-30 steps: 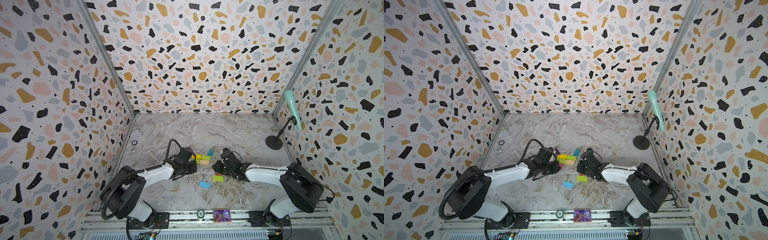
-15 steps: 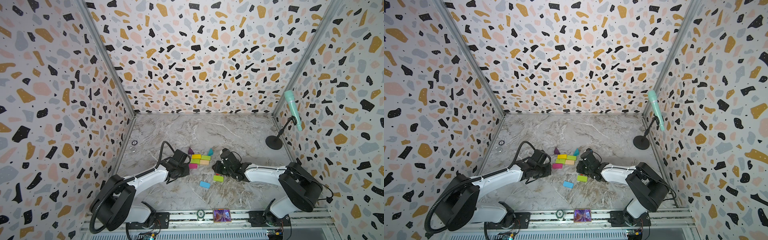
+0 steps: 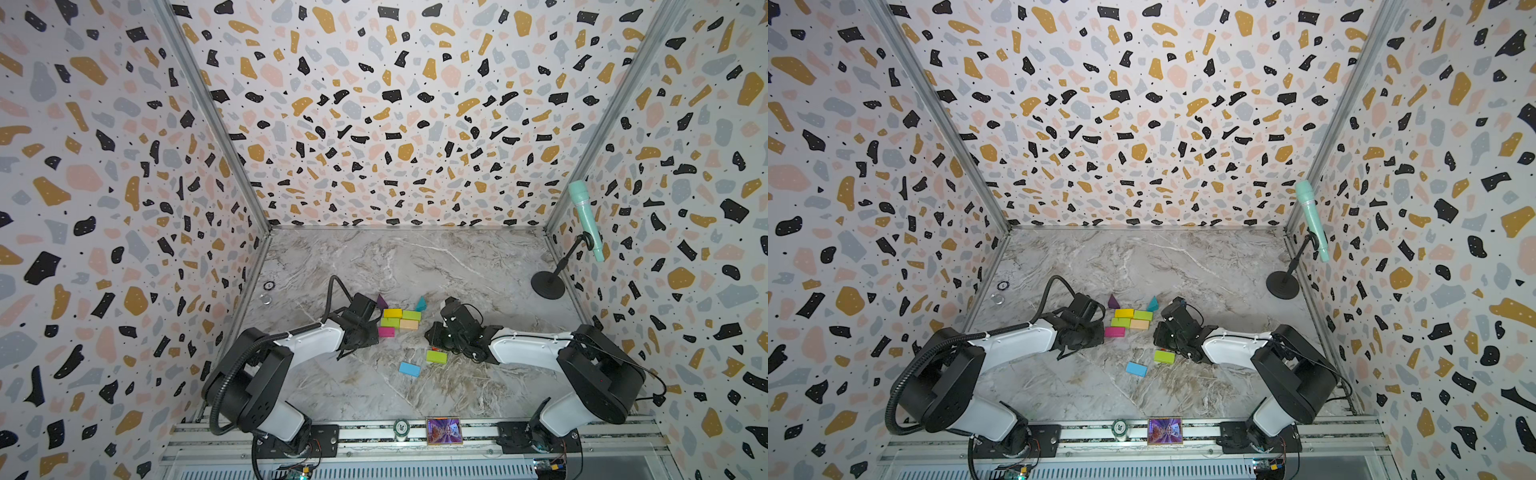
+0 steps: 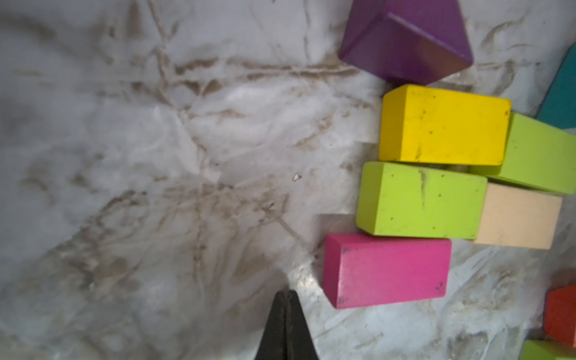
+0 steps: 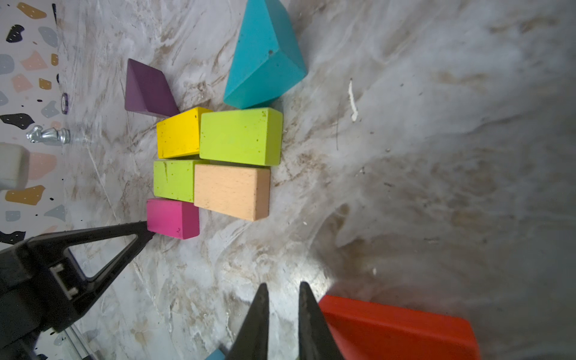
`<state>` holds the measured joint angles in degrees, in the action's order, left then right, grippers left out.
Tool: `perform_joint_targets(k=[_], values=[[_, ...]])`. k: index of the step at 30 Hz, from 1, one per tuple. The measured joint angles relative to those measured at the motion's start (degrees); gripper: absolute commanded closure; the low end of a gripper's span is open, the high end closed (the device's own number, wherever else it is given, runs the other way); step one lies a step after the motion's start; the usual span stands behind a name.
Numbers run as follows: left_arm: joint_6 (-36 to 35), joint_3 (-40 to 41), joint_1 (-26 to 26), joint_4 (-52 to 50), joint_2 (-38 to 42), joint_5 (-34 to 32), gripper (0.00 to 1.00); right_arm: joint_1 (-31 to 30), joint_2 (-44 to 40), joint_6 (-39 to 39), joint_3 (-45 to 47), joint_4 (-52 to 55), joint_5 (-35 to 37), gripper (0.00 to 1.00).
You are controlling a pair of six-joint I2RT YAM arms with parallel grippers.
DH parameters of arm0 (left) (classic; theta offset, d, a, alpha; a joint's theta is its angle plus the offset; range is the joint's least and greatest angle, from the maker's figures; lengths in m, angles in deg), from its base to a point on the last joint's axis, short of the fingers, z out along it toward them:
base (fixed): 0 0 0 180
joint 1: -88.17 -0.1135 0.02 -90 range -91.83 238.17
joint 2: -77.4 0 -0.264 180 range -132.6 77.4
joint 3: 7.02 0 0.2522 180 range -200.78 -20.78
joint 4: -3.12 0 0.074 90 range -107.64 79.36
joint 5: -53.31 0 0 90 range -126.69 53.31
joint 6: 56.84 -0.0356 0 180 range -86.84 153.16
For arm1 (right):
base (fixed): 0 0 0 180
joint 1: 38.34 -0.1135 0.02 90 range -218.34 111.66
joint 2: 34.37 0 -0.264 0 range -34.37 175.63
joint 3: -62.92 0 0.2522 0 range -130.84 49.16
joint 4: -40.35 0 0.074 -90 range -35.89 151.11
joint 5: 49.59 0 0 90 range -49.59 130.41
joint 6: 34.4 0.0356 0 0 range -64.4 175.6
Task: Assemble a carrot with building blocks
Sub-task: Assemble the building block at the center of the board.
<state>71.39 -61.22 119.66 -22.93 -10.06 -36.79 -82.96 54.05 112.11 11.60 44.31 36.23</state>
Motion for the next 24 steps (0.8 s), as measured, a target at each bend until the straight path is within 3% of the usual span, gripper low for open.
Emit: perform_joint_targets(k=[24], values=[[-0.7,-3.3,1.3,5.0,-4.8,2.2,0.96,0.2,0.0,0.1,0.0,0.0,0.3,0.81]])
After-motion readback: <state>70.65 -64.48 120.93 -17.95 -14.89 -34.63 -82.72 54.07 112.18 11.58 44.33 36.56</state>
